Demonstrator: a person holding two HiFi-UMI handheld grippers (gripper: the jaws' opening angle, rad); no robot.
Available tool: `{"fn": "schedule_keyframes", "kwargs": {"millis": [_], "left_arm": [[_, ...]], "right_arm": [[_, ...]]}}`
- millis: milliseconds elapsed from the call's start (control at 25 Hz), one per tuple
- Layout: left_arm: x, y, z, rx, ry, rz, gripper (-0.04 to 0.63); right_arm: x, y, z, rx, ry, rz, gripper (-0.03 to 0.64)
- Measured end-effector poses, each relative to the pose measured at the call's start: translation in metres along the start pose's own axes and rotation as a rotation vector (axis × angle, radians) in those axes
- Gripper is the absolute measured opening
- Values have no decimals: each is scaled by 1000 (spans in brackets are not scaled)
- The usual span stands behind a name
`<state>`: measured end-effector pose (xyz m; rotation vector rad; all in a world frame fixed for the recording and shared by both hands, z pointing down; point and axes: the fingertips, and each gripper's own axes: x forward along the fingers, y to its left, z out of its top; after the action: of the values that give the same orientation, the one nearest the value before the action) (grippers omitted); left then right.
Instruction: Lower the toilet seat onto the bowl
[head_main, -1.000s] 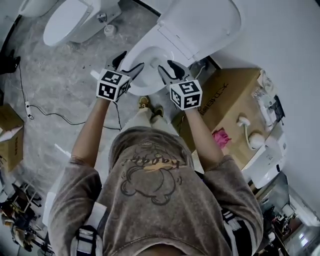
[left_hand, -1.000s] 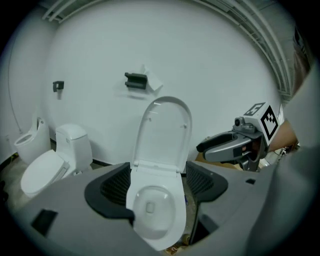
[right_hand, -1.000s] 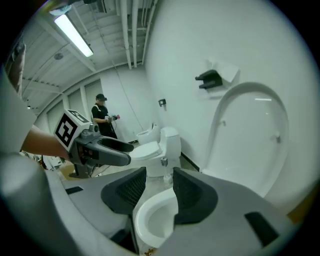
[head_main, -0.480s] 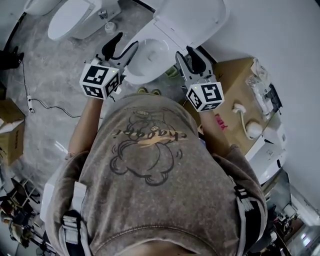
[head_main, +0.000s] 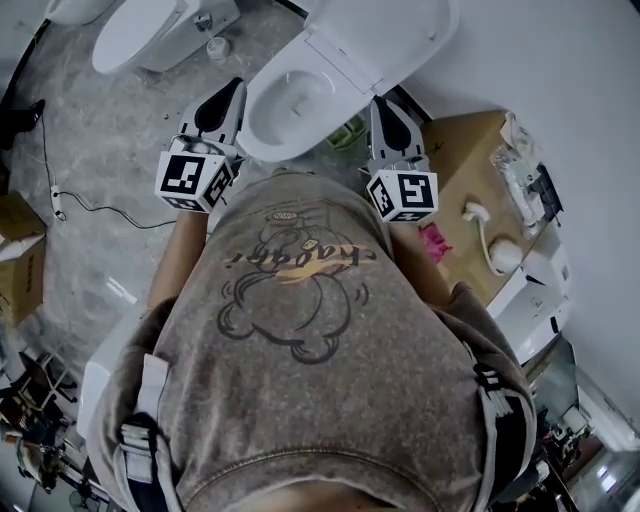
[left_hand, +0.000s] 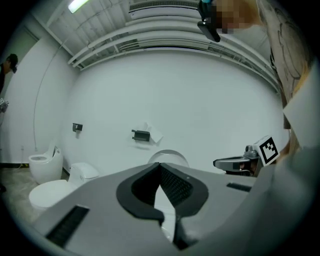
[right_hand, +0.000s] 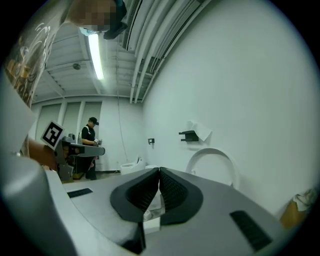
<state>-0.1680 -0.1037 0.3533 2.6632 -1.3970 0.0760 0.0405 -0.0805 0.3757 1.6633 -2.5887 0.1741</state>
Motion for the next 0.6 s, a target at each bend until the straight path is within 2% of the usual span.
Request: {"fn": "schedule_keyframes", "kwargs": {"millis": [280, 600], "left_arm": [[5, 5, -41, -19, 29, 37, 9], [2, 5, -38, -44, 26, 54, 9]], "right_arm": [[15, -5, -23, 46, 30, 5, 29], [17, 2, -34, 58, 58, 37, 28]]}}
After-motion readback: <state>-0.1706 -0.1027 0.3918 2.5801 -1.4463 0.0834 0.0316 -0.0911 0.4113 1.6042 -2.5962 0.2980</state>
